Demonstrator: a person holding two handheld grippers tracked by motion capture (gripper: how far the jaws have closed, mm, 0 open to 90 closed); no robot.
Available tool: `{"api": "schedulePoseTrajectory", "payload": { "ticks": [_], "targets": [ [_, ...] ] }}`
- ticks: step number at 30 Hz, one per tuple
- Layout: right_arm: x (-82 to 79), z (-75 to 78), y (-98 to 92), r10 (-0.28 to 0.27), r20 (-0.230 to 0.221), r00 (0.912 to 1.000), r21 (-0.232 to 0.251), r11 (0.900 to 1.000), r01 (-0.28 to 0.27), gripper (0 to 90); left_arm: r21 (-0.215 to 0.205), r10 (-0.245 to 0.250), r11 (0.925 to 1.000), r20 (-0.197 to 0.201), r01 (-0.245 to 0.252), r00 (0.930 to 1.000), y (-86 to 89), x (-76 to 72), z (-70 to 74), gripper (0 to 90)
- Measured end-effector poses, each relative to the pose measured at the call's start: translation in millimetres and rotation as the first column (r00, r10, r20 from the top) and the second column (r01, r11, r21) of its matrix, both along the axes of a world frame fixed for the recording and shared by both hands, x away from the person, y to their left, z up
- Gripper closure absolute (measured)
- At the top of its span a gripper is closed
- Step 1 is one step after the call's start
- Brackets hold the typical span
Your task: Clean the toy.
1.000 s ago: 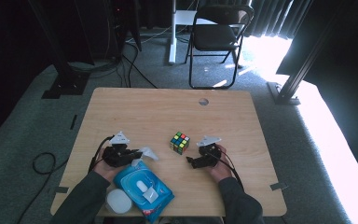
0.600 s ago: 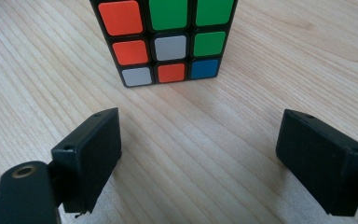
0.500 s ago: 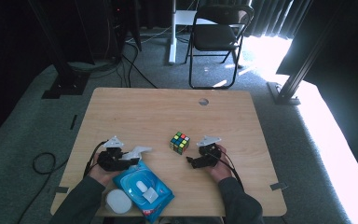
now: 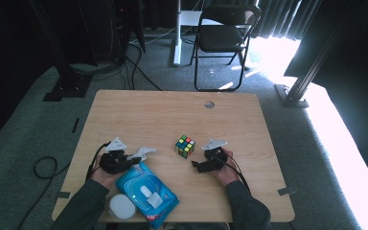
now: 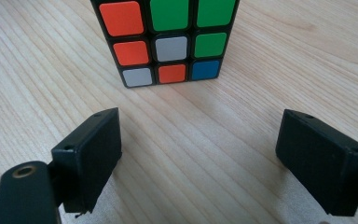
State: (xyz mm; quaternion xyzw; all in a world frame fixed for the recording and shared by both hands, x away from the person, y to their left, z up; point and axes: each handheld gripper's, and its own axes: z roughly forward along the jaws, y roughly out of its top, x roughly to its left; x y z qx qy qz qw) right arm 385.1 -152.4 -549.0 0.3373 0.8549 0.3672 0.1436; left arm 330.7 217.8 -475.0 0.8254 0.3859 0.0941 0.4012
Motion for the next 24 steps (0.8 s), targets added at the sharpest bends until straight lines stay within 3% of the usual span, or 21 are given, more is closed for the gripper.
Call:
{"api": "schedulePoseTrajectory", "payload": {
  "ticks": [24],
  "targets": [
    [3.9,1.0,5.2,0.017,-0.014,0.9998,-0.014,1.0,-0.017,10.8,-0.034,-0.006,0.9994,0.049,0.008,0.9988,-9.2,12.9,18.2,81.0]
  ]
}}
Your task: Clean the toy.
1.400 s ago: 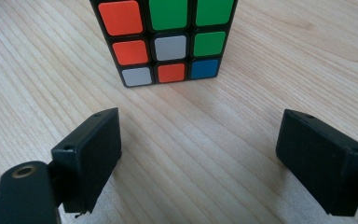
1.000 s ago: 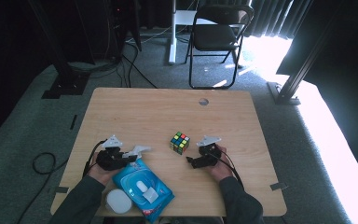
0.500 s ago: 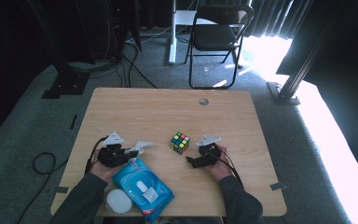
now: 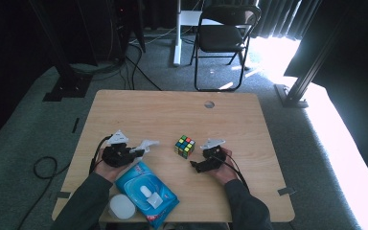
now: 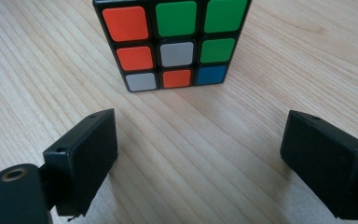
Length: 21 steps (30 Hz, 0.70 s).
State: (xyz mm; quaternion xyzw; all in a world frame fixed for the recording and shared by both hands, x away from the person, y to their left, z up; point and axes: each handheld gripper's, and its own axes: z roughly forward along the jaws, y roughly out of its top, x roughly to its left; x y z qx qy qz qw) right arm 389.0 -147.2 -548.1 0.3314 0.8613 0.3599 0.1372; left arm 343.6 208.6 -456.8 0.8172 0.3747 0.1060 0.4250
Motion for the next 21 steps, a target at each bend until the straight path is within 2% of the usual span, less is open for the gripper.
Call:
{"api": "schedulePoseTrajectory", "payload": {
  "ticks": [4,7,12,17,21],
  "targets": [
    [1.4,0.5,3.3,-0.006,0.002,1.0,0.002,1.0,0.006,12.6,0.0,-0.01,1.0,0.005,0.01,0.9999,-2.7,2.4,1.9,80.9],
    [2.6,5.1,11.3,0.016,0.034,0.9993,0.032,0.999,-0.017,12.5,0.009,-0.022,0.9997,0.006,0.022,0.9997,-7.3,4.7,2.9,80.9],
    [6.3,10.0,24.6,0.04,0.057,0.9976,0.062,0.997,-0.043,12.6,0.005,-0.033,0.9994,0.004,0.033,0.9994,-11.0,8.6,3.8,80.9],
    [11.2,5.5,33.8,0.051,0.09,0.9946,0.049,0.997,-0.056,16.4,0.0,-0.044,0.999,0.007,0.044,0.999,-11.2,12.5,6.4,80.9],
    [14.1,3.5,35.7,0.053,0.087,0.9948,0.054,0.997,-0.058,20.1,-0.002,-0.053,0.9986,0.004,0.053,0.9986,-11.1,17.4,6.7,80.9]
  ]
}}
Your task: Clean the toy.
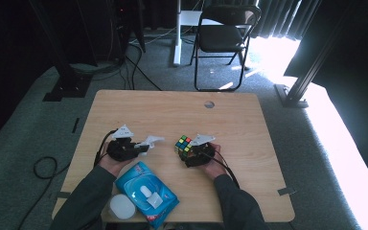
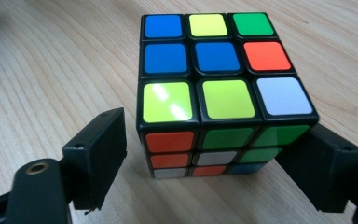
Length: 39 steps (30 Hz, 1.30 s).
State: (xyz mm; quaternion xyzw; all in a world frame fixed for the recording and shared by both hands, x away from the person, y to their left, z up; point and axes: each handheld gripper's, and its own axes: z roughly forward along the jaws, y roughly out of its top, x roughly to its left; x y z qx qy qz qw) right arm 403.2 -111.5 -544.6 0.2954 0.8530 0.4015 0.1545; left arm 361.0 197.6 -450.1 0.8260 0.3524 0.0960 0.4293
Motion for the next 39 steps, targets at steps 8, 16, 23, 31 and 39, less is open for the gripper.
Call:
{"api": "schedulePoseTrajectory", "payload": {
  "ticks": [8,16,23,31,39],
  "targets": [
    [3.2,-1.5,2.4,0.002,0.016,0.9999,-0.011,1.0,-0.002,32.1,0.011,-0.016,0.9998,0.01,0.016,0.9998,-3.9,5.3,2.4,81.0],
    [-0.5,0.2,2.8,0.01,0.044,0.999,-0.011,1.0,-0.01,33.8,0.018,-0.035,0.9992,0.001,0.035,0.9994,-8.5,8.3,2.1,80.9],
    [-2.1,3.7,4.1,0.014,0.06,0.9981,-0.017,1.0,-0.013,34.0,0.031,-0.061,0.9977,-0.009,0.061,0.9981,-13.1,6.5,-0.1,80.9],
    [-6.1,11.6,8.5,0.025,0.084,0.9962,0.001,1.0,-0.025,34.1,0.046,-0.104,0.9934,-0.026,0.105,0.9943,-20.2,5.3,-1.4,80.9],
    [-4.7,17.9,6.9,-0.008,0.1,0.9949,0.017,1.0,0.007,34.1,0.077,-0.165,0.9826,-0.054,0.169,0.9848,-29.0,2.7,-6.0,80.8]
  ]
}}
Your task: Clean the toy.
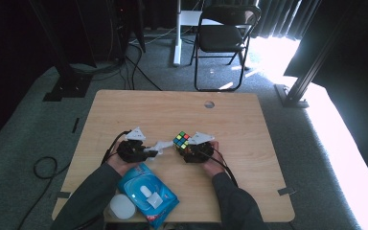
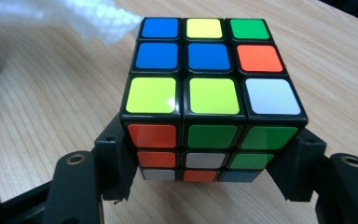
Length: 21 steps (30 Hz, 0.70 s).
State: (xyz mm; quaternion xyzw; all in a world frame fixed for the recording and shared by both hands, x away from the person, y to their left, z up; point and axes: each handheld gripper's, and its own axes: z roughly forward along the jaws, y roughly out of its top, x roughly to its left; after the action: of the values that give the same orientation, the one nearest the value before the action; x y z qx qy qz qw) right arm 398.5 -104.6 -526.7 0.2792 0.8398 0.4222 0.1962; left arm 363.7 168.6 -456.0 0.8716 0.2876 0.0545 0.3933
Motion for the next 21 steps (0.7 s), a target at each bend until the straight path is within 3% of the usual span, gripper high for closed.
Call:
{"api": "schedulePoseTrajectory", "payload": {
  "ticks": [5,9,12,15,21],
  "targets": [
    [-0.1,3.1,-0.9,-0.018,0.017,0.9997,-0.001,1.0,0.018,34.1,0.004,-0.015,0.9999,-0.008,0.015,0.9999,-1.9,-0.4,0.0,80.8],
    [0.5,3.7,-3.5,-0.023,0.006,0.9997,0.016,1.0,0.023,34.1,0.001,-0.017,0.9999,-0.003,0.017,0.9999,-1.5,-0.1,2.1,80.8],
    [-0.7,4.6,-2.1,-0.005,-0.006,1.0,0.036,0.999,0.006,34.1,-0.007,-0.02,0.9998,0.001,0.02,0.9998,-2.2,1.2,3.9,80.8],
    [-6.7,8.1,8.8,0.04,0.004,0.9992,0.028,0.999,-0.04,34.1,-0.011,-0.024,0.9996,0.008,0.024,0.9997,-5.4,2.5,7.1,80.8],
    [-11.6,7.1,18.7,0.08,0.001,0.9968,0.013,0.997,-0.08,34.1,-0.023,-0.026,0.9994,0.021,0.026,0.9994,-9.0,6.1,10.6,80.8]
  ]
}}
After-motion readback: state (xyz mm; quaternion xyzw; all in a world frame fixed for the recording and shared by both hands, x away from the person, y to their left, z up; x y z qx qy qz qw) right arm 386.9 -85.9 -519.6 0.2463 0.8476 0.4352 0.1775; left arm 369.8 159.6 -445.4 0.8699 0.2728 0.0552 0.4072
